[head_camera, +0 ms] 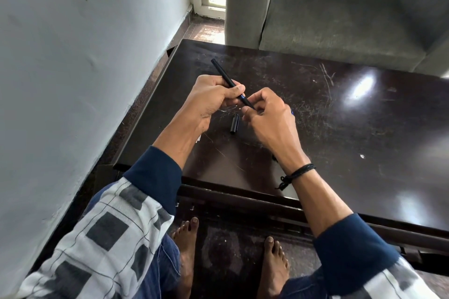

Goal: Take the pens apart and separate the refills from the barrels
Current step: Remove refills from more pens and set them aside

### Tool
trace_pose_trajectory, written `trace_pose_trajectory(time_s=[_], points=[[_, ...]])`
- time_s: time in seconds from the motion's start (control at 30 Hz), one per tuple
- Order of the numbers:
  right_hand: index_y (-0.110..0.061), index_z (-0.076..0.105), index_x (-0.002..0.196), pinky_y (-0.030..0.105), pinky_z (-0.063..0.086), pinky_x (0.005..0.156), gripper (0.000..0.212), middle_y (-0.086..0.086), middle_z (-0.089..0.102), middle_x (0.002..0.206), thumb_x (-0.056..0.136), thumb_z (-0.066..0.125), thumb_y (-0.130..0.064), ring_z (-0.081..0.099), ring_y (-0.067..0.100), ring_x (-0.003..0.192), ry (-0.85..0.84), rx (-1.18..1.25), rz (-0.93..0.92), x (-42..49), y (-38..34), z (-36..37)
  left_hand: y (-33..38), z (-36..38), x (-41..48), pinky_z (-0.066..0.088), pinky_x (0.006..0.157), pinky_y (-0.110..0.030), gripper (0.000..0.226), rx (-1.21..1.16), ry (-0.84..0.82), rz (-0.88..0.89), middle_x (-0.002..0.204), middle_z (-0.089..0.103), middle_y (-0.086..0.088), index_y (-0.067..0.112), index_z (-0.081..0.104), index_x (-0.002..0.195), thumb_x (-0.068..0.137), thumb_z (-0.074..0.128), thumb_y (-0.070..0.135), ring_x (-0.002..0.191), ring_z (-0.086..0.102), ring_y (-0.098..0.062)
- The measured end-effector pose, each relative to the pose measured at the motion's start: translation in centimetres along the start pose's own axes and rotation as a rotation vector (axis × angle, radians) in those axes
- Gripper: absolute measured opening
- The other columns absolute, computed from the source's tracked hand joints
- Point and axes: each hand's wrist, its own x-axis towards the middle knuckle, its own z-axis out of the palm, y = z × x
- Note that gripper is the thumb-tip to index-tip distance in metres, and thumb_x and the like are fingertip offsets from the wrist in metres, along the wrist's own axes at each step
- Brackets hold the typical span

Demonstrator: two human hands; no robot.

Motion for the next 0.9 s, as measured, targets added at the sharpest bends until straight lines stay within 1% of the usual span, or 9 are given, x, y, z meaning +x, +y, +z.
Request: trace_pose_trajectory(time_s=[0.23,0.3,0.37,0.47,0.53,0.63,0.77,0.83,0.9], points=[[-0.029,0.059,0.095,0.049,0.058,0.077,0.005,-0.009,0.075,0.08,0.097,0.063,-0.032,0.071,0.018,0.078,-0.007,0.041,-0.012,-0.09,-0.12,0.28,0.04,-0.13,0.14,0.061,0.084,-0.031,0.006,-0.001,-0.004,0.001,0.087,0.074,-0.013,0.001,0.076,0.092,0.086,0.076,0.004,0.082,0.073,-0.021],[-0.029,0.061,0.098,0.046,0.058,0.076,0.008,-0.007,0.074,0.082,0.095,0.064,-0.037,0.07,0.017,0.079,0.003,0.034,-0.008,-0.08,-0.25,0.19,0.05,-0.16,0.14,0.061,0.083,-0.03,0.007,-0.002,-0.004,-0.003,0.088,0.074,-0.014,0.0,0.076,0.093,0.086,0.075,0.004,0.082,0.073,-0.021],[-0.03,0.064,0.103,0.039,0.056,0.074,0.016,-0.008,0.072,0.084,0.093,0.069,-0.041,0.068,0.014,0.08,0.022,0.011,-0.005,-0.12,-0.39,0.0,-0.02,-0.17,0.15,0.061,0.082,-0.029,0.006,0.0,-0.004,-0.006,0.088,0.075,-0.013,0.002,0.076,0.091,0.086,0.076,0.004,0.082,0.073,-0.02],[-0.027,0.066,0.102,0.032,0.051,0.071,0.019,-0.013,0.067,0.082,0.089,0.075,-0.039,0.065,0.008,0.079,0.046,-0.019,-0.004,-0.18,-0.4,-0.29,-0.13,-0.16,0.2,0.061,0.083,-0.03,0.004,0.007,-0.004,-0.006,0.087,0.075,-0.013,0.003,0.077,0.09,0.086,0.076,0.004,0.083,0.073,-0.021],[-0.025,0.068,0.098,0.032,0.051,0.071,0.014,-0.015,0.067,0.079,0.09,0.075,-0.034,0.064,0.004,0.076,0.052,-0.015,0.002,-0.09,-0.32,-0.38,-0.13,-0.11,0.23,0.06,0.081,-0.029,0.005,-0.002,-0.003,-0.007,0.087,0.075,-0.013,0.002,0.076,0.09,0.085,0.076,0.004,0.082,0.073,-0.02],[-0.024,0.067,0.094,0.036,0.057,0.074,0.006,-0.01,0.072,0.078,0.094,0.069,-0.03,0.07,0.01,0.075,0.043,0.017,0.014,0.01,-0.29,-0.34,-0.13,0.07,0.12,0.061,0.079,-0.028,0.009,-0.014,-0.001,-0.003,0.087,0.074,-0.014,-0.001,0.076,0.093,0.085,0.076,0.003,0.08,0.073,-0.02],[-0.025,0.066,0.094,0.042,0.058,0.076,0.005,-0.006,0.074,0.079,0.096,0.065,-0.029,0.072,0.014,0.076,0.024,0.026,0.02,0.05,-0.2,-0.1,-0.11,0.13,0.05,0.061,0.082,-0.029,0.008,-0.006,0.001,0.004,0.089,0.074,-0.015,0.0,0.076,0.092,0.085,0.076,0.003,0.08,0.073,-0.021],[-0.027,0.067,0.096,0.039,0.058,0.075,0.006,-0.008,0.074,0.082,0.094,0.068,-0.032,0.071,0.012,0.078,0.021,0.037,0.014,0.05,-0.34,-0.17,-0.01,-0.06,0.09,0.061,0.082,-0.03,0.008,-0.01,0.004,-0.001,0.09,0.074,-0.016,0.0,0.076,0.093,0.085,0.076,0.003,0.082,0.074,-0.022],[-0.028,0.067,0.099,0.032,0.055,0.072,0.013,-0.01,0.072,0.085,0.09,0.075,-0.034,0.067,0.008,0.079,0.026,0.035,0.014,-0.01,-0.44,-0.34,0.04,-0.2,0.11,0.061,0.081,-0.029,0.008,-0.016,0.006,-0.005,0.088,0.074,-0.015,0.0,0.076,0.093,0.085,0.076,0.003,0.083,0.074,-0.022]])
